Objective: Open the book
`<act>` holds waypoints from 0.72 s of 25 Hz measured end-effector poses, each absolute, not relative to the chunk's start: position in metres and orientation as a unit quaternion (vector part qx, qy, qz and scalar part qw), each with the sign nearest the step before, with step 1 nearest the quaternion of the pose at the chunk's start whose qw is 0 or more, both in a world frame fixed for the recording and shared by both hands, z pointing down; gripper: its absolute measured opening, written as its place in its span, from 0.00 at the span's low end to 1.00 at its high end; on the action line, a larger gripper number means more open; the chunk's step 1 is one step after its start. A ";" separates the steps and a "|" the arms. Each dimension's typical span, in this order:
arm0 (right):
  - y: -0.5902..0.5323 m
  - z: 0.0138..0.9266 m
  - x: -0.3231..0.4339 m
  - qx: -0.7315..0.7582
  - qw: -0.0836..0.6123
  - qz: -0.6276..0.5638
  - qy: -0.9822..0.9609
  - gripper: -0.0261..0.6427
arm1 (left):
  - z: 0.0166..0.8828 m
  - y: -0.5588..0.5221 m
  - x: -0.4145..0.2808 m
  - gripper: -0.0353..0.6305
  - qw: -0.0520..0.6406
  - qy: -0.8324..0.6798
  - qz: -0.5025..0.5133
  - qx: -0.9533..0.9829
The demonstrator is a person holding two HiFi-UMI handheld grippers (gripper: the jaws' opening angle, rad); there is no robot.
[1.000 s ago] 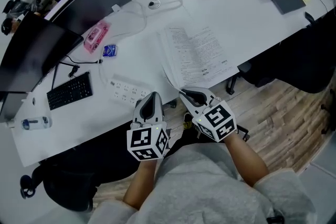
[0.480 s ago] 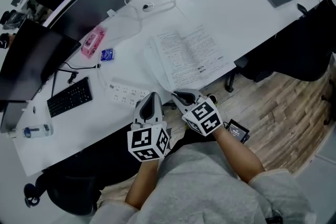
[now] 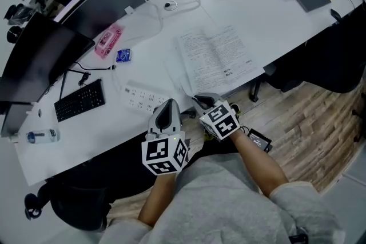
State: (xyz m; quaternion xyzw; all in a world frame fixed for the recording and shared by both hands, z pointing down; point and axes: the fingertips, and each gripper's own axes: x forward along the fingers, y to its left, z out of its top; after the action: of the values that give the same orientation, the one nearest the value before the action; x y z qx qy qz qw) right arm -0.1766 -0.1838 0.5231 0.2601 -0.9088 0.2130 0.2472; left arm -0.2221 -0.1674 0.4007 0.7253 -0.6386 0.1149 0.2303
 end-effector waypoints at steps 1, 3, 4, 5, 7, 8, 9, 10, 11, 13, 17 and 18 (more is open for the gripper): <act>-0.182 0.527 -0.179 0.258 0.246 0.226 -0.907 0.11 | 0.400 -0.168 -0.223 0.07 0.229 -0.639 0.114 0.725; -0.178 0.535 -0.184 0.253 0.247 0.246 -0.902 0.11 | 0.399 -0.170 -0.223 0.07 0.227 -0.639 0.112 0.726; -0.176 0.538 -0.185 0.254 0.249 0.253 -0.900 0.11 | 0.399 -0.170 -0.222 0.07 0.227 -0.639 0.112 0.727; -0.173 0.541 -0.186 0.256 0.251 0.260 -0.897 0.13 | 0.399 -0.170 -0.221 0.07 0.226 -0.638 0.112 0.727; -0.166 0.548 -0.186 0.259 0.256 0.275 -0.890 0.16 | 0.399 -0.168 -0.219 0.07 0.227 -0.636 0.112 0.729; -0.165 0.551 -0.186 0.259 0.256 0.285 -0.887 0.18 | 0.399 -0.168 -0.219 0.07 0.227 -0.635 0.112 0.730; -0.164 0.553 -0.185 0.259 0.251 0.295 -0.885 0.20 | 0.399 -0.168 -0.218 0.07 0.227 -0.635 0.111 0.730; -0.164 0.552 -0.183 0.257 0.245 0.305 -0.884 0.21 | 0.399 -0.168 -0.218 0.07 0.227 -0.634 0.111 0.731; -0.164 0.551 -0.183 0.255 0.238 0.314 -0.883 0.22 | 0.399 -0.168 -0.217 0.07 0.227 -0.633 0.111 0.732; -0.160 0.550 -0.182 0.244 0.233 0.329 -0.882 0.25 | 0.400 -0.168 -0.215 0.07 0.227 -0.629 0.112 0.735; -0.148 0.552 -0.179 0.240 0.230 0.348 -0.877 0.28 | 0.401 -0.167 -0.211 0.07 0.227 -0.623 0.114 0.740; -0.148 0.553 -0.177 0.244 0.229 0.349 -0.875 0.28 | 0.400 -0.168 -0.211 0.07 0.226 -0.622 0.113 0.741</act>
State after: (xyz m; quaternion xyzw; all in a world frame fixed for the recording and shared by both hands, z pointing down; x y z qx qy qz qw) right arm -0.1769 -0.1482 0.5526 0.2444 -0.8751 0.3495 0.2286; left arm -0.2105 -0.1679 0.4002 0.7415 -0.6216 0.1132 0.2259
